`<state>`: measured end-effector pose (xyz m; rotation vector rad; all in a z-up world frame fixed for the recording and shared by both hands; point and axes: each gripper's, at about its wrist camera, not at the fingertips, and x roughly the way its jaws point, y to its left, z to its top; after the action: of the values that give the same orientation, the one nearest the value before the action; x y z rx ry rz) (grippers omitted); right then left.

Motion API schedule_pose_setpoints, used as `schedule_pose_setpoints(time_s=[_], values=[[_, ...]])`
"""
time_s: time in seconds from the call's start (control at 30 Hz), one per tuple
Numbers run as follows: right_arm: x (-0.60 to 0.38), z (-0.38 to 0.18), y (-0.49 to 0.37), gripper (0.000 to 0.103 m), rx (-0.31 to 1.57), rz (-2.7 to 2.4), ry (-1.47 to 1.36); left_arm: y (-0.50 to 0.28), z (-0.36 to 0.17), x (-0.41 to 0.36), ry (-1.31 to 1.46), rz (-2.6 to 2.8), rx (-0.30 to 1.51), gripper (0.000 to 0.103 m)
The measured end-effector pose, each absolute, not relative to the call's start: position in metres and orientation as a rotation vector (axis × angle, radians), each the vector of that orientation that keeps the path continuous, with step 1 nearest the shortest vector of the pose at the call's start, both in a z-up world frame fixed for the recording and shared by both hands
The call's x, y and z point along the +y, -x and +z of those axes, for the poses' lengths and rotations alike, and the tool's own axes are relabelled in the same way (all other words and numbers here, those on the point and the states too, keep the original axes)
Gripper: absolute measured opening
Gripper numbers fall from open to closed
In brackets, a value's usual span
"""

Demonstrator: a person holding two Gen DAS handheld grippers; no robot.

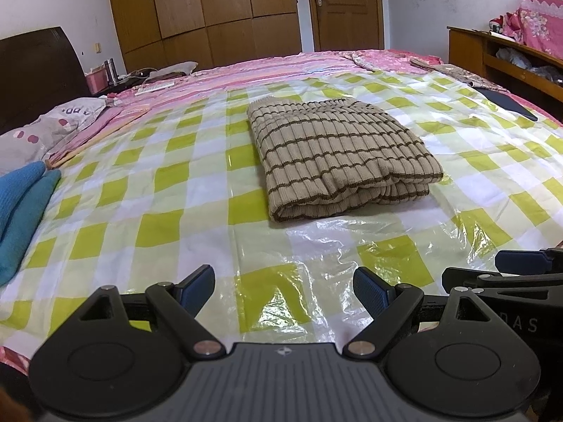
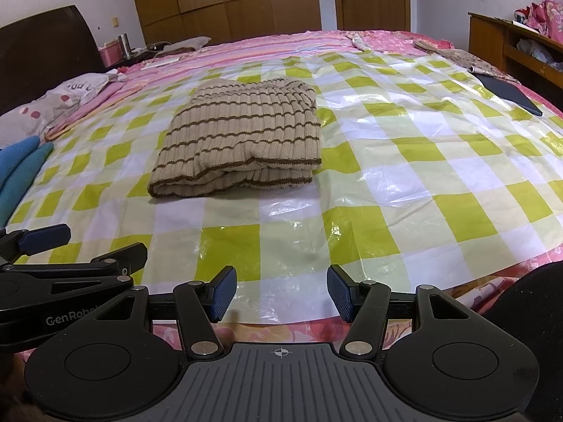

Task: Fold small clothes

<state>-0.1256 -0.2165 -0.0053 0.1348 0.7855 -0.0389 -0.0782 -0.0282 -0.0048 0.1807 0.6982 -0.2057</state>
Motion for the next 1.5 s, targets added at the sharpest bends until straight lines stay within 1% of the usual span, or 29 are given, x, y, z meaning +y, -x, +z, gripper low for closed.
schedule_pose_setpoints(time_s=[1.5], values=[[-0.2156,-0.0075,0.1248,0.057,0.791,-0.040,-0.136,0.0827,-0.0038,-0.0317,-0.214,-0.176,0.683,0.090]])
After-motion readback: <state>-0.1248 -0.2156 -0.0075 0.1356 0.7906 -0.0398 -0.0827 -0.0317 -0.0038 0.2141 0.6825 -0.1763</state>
